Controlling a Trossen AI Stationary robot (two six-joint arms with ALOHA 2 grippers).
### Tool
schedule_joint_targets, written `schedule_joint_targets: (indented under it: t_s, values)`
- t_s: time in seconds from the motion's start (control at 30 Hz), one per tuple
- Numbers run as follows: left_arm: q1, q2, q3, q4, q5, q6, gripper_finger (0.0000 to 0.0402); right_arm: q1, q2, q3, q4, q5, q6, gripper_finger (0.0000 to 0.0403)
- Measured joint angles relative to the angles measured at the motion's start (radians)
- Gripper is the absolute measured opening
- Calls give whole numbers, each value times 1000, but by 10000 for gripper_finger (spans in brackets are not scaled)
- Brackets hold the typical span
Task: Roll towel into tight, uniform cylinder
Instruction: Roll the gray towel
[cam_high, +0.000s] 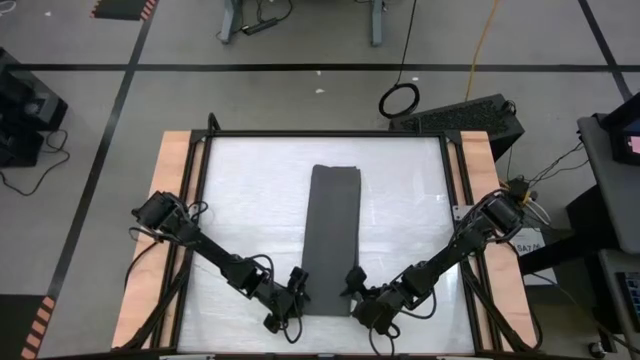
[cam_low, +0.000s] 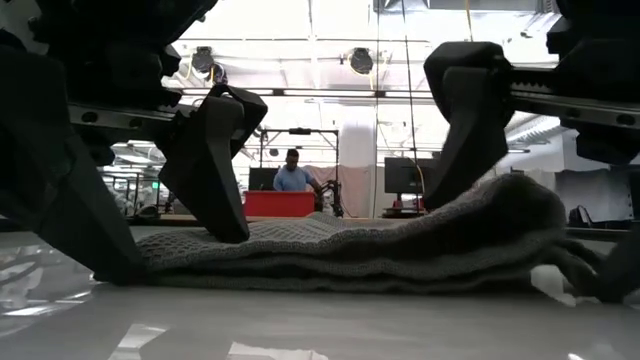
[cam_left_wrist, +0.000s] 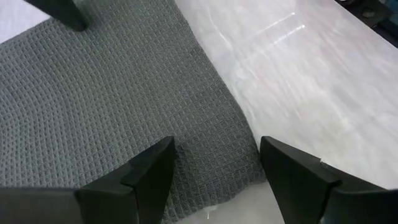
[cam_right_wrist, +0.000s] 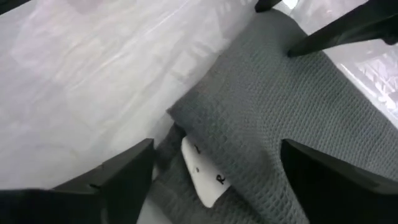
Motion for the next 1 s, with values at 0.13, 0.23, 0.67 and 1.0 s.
schedule_joint_targets:
  t_s: [0.13, 0.23, 0.67, 1.0]
  values:
    - [0, 0, 0, 7, -10, -30, 244, -1, 2, 0, -4, -14, 23, 257]
    - [1, -2, 0, 25, -59, -90, 244, -3, 2, 0, -7, -38, 59, 191]
    - [-58, -154, 27, -198, -90, -177, 244, -3, 3, -2, -13, -31, 179, 17]
    - [-136, -59, 23, -141, -284, 18, 244, -5, 3, -2, -12, -35, 297, 6]
